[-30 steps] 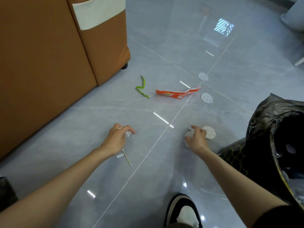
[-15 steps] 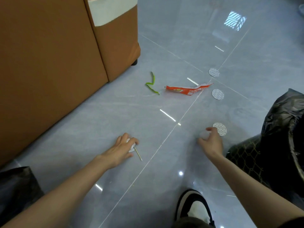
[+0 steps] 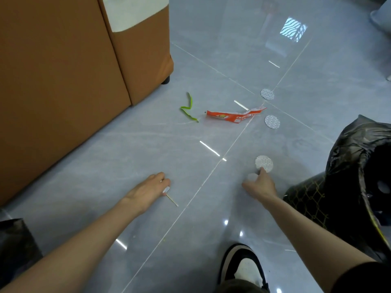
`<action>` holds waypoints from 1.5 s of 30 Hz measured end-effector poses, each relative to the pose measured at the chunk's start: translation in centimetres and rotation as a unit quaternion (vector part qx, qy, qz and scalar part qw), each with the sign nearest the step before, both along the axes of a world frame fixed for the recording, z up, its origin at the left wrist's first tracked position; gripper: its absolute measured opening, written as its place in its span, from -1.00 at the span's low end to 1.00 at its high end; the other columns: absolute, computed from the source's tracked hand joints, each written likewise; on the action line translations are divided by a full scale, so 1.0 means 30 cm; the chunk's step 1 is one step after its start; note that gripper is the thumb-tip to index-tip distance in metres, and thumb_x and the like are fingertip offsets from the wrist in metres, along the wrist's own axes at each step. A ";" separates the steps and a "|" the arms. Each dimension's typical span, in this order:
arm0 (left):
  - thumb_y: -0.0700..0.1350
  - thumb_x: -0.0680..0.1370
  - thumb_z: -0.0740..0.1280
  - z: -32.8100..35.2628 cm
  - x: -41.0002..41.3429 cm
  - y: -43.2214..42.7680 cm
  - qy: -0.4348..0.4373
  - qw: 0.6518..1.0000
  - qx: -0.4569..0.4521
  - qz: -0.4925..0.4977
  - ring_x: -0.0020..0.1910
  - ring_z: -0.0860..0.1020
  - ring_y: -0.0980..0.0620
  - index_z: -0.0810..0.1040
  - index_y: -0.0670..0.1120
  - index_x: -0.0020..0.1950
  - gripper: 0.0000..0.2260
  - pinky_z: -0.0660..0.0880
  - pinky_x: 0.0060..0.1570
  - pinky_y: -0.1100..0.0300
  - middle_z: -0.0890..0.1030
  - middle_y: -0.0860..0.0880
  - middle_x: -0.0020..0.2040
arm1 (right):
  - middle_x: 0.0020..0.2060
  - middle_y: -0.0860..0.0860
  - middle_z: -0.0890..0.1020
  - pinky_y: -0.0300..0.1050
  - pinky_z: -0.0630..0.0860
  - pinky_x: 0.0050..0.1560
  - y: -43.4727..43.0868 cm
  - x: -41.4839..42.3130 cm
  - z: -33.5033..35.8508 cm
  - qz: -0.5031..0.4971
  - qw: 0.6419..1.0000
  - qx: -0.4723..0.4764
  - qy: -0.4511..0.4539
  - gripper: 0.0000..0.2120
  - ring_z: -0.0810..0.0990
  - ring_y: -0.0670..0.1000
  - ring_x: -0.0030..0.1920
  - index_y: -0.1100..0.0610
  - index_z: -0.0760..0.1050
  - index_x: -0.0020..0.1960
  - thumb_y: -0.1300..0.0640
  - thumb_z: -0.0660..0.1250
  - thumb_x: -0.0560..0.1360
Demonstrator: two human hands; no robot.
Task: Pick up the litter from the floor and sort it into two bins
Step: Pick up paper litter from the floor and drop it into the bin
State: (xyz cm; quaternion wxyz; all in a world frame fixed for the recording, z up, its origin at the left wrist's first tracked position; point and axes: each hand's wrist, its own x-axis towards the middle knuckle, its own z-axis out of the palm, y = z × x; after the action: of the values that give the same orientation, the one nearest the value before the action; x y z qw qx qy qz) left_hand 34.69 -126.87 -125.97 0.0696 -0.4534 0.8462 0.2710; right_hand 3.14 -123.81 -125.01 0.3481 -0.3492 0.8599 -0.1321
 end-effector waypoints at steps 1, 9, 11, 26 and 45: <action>-0.21 0.60 0.18 -0.002 -0.004 0.001 -0.004 1.000 -0.008 -0.004 0.05 0.35 -0.01 0.39 -0.11 0.01 -0.96 0.36 0.00 0.15 0.34 -0.05 0.03 | 0.00 0.13 0.60 -0.08 0.52 -0.14 0.015 0.027 0.007 0.036 0.999 -0.012 -0.001 -0.48 0.60 0.14 -0.09 0.09 0.34 0.27 0.13 0.38 0.34; -0.26 0.60 0.13 -0.030 -0.002 0.020 0.016 0.999 0.002 0.051 -0.02 0.40 -0.08 0.29 0.01 -0.12 -0.81 0.26 -0.10 0.22 0.38 -0.08 -0.01 | 0.30 0.03 0.50 -0.18 0.39 0.12 0.088 0.253 0.042 0.326 0.945 -0.001 -0.001 -0.39 0.49 0.08 0.26 0.03 0.26 0.44 0.10 0.35 0.42; -0.28 0.59 0.15 -0.025 0.002 0.014 0.068 0.986 0.053 0.139 -0.12 0.41 -0.05 0.20 0.05 -0.24 -0.70 0.24 -0.18 0.22 0.40 -0.03 -0.12 | 0.22 0.08 0.53 -0.18 0.41 0.02 0.070 0.276 0.063 0.315 0.948 -0.003 -0.034 -0.41 0.53 0.10 0.14 0.02 0.26 0.40 0.10 0.36 0.41; -0.26 0.58 0.22 0.048 -0.047 -0.021 0.345 0.789 0.176 0.478 -0.28 0.48 0.13 0.43 -0.11 0.10 -0.87 0.50 -0.34 0.38 0.48 -0.02 -0.19 | 0.28 0.21 0.35 -0.08 0.36 0.19 -0.101 0.280 0.012 0.344 0.938 0.045 0.012 -0.40 0.39 0.20 0.26 0.23 0.21 0.35 0.14 0.43 0.43; -0.22 0.59 0.17 0.490 0.089 0.042 0.441 0.719 0.080 0.531 -0.23 0.48 0.12 0.50 -0.13 0.14 -0.82 0.54 -0.15 0.27 0.49 0.01 -0.16 | -0.12 0.02 0.59 -0.26 0.51 -0.38 -0.170 0.581 0.393 0.249 0.947 -0.066 -0.192 -0.66 0.55 -0.05 -0.16 0.12 0.51 0.08 0.09 0.51 0.36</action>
State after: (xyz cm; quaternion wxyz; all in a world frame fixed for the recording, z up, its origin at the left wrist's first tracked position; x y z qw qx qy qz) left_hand 37.36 -125.60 -111.28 -0.4311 -0.6504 0.3767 0.4993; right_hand 20.58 -128.90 -113.24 0.5046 -0.5421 0.6520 -0.1624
